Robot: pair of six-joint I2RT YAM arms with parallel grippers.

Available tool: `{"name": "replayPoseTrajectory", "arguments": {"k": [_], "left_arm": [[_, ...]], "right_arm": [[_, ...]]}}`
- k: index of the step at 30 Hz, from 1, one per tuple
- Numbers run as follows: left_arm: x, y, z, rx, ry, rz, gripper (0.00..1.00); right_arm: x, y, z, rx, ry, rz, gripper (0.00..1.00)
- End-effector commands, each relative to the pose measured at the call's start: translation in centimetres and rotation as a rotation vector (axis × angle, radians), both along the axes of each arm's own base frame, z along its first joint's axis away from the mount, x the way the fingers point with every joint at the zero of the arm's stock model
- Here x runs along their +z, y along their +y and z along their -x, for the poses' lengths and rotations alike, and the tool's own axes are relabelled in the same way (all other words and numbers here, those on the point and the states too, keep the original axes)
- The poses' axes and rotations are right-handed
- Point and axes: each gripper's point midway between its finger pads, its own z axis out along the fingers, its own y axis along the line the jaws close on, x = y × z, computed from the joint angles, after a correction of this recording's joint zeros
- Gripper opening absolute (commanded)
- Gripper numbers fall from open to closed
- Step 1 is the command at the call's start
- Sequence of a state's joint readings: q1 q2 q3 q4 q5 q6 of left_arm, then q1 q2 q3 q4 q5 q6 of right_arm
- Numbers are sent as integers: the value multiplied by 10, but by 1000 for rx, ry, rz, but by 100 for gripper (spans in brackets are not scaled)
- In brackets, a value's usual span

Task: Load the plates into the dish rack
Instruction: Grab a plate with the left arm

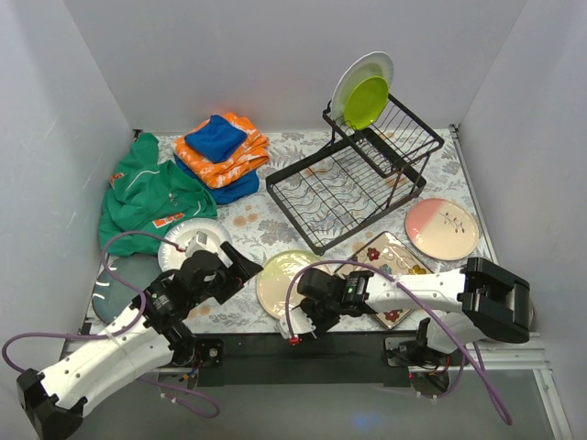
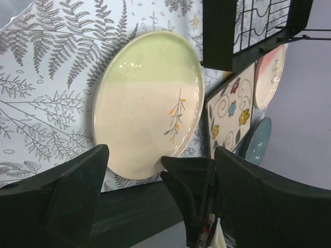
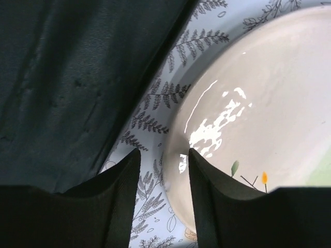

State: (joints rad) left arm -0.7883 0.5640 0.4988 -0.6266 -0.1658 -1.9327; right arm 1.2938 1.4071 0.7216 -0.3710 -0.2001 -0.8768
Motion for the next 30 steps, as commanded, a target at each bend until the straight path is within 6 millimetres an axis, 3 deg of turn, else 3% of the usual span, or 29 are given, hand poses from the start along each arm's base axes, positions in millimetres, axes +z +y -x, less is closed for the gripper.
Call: {"name": "replayPoseTrajectory", "arguments": {"k": [1,5,6,12,20,30], "left_arm": [[-17,6,4,46,62,1,82],[-22,7,6,78,86,37,82],[-22,7,7,83,91,48,82],[-46,4,16,165,219,150,81],[-70,0,26,225,364,195,77],[-98,-4,35,253,499,157,76]], "right_arm": [[-5,11,-8,-37,-50,-20,45],[-14,7,-1,-26,-30,7,35],[-16,7,2,-18,-29,11,27],[-16,5,9,-16,1,26,4],[3,16,21,-36,86,-10,1],[31,36,17,-73,169,-65,1]]}}
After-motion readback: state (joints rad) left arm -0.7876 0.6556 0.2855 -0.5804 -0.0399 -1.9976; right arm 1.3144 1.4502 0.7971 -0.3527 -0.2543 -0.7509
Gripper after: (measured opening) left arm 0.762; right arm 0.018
